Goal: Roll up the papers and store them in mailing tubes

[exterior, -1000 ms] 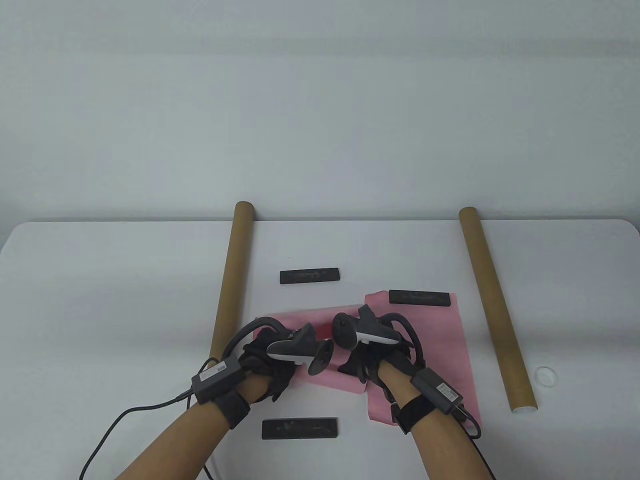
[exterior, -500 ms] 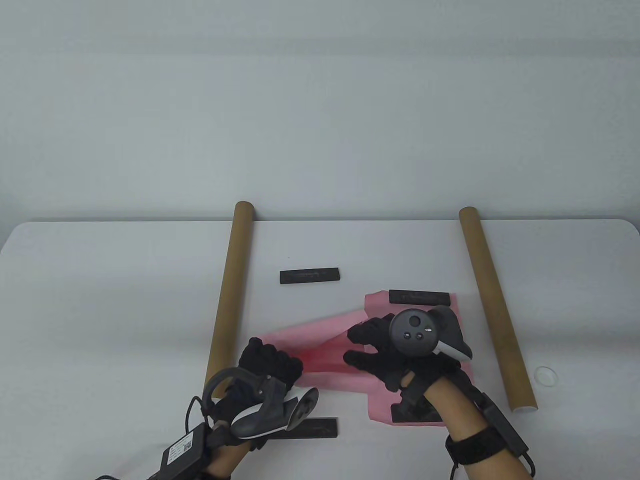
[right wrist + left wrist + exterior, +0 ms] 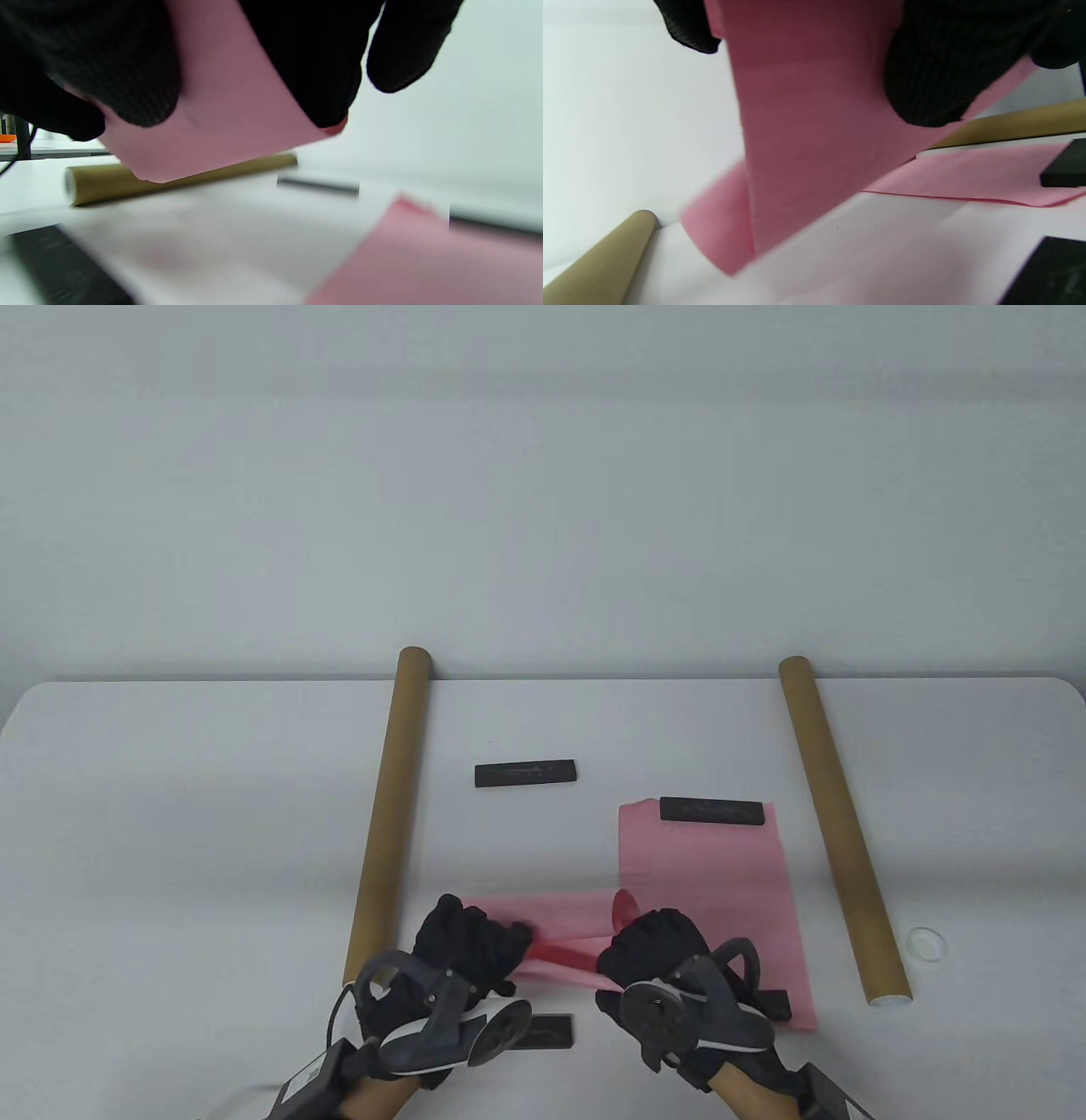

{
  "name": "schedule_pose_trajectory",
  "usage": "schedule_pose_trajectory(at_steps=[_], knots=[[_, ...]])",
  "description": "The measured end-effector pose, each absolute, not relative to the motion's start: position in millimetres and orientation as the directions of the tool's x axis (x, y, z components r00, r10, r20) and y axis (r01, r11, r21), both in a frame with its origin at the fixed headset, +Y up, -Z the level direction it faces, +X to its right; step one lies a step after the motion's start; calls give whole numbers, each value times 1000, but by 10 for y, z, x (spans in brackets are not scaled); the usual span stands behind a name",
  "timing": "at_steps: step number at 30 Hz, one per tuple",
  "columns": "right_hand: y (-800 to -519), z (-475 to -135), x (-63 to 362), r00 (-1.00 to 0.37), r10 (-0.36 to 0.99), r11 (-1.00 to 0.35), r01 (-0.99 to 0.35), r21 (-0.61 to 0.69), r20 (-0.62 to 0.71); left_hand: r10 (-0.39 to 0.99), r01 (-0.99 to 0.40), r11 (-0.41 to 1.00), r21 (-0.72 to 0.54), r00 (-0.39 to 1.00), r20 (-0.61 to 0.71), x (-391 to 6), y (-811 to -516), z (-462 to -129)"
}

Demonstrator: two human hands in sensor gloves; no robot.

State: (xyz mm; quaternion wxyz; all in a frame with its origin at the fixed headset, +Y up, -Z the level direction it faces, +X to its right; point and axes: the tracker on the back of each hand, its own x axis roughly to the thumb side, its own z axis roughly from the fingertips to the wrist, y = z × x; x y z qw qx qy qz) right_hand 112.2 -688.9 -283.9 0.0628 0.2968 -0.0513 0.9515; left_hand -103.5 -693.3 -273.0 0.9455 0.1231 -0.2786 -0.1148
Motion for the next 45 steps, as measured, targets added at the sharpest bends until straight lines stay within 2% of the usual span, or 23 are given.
schedule_pose_trajectory(at_steps=[2,5,7,8,9,11,13,15,17,19,23,25,28,30,31,32,34,35,37,41,45], knots=[[-6966,-2929,1247,-775,348,-936,-315,155,528,-294,146,940,309,804,517,-1002,-6944,-2719],[-6997,-2968,1308,-741,460,-888,-378,261,490,-274,130,946,298,814,513,-982,-6937,-2725],[-6963,-2938,1317,-769,385,-922,-349,170,509,-230,105,959,264,833,504,-998,-6944,-2757],[-6921,-2890,1309,-800,272,-954,-298,38,535,-184,82,972,220,849,495,-1023,-6954,-2786],[-6869,-2830,1290,-828,103,-971,-205,-127,551,-115,43,987,158,867,486,-1059,-6975,-2821],[-6802,-2730,1237,-819,-160,-937,-49,-345,550,20,-46,998,43,877,480,-1126,-7006,-2881],[-6805,-2685,1185,-809,-210,-907,-48,-419,549,125,-124,992,-35,869,478,-1166,-7017,-2917],[-6834,-2700,1129,-809,-216,-899,-53,-434,546,142,-136,990,-46,870,473,-1178,-7016,-2931],[-6857,-2750,1108,-819,-214,-919,-17,-395,533,85,-95,995,-2,877,473,-1172,-7016,-2921],[-6886,-2820,1122,-837,-120,-954,-53,-296,535,-12,-31,996,80,876,482,-1157,-7013,-2893],[-6941,-2927,1228,-841,175,-973,-228,-42,513,-230,130,965,228,836,498,-1110,-6991,-2838],[-6946,-2955,1260,-815,307,-946,-320,60,492,-261,146,954,261,832,490,-1104,-6982,-2807],[-6952,-2960,1265,-791,384,-919,-375,118,476,-261,132,949,288,841,474,-1124,-6964,-2818],[-6921,-2900,1249,-805,304,-938,-345,15,509,-193,85,967,238,858,476,-1158,-6959,-2860],[-6888,-2844,1221,-814,173,-956,-273,-102,554,-113,40,986,162,875,471,-1187,-6975,-2888],[-6853,-2775,1181,-806,-36,-953,-150,-263,591,-8,-18,998,52,894,447,-1218,-7006,-2925],[-6832,-2698,1124,-786,-246,-903,-27,-428,568,136,-84,987,-139,896,424,-1251,-7066,-2968],[-6838,-2686,1107,-784,-269,-892,-17,-453,560,174,-114,981,-160,881,440,-1256,-7089,-2977],[-6857,-2715,1092,-794,-226,-907,-40,-420,564,155,-101,985,-143,885,439,-1248,-7113,-2988],[-6887,-2824,1149,-821,-60,-956,-116,-269,568,84,-63,996,-62,877,473,-1226,-7128,-2983],[-6922,-2919,1233,-821,130,-981,-189,-51,556,-151,91,986,143,852,501,-1160,-7098,-2927]])
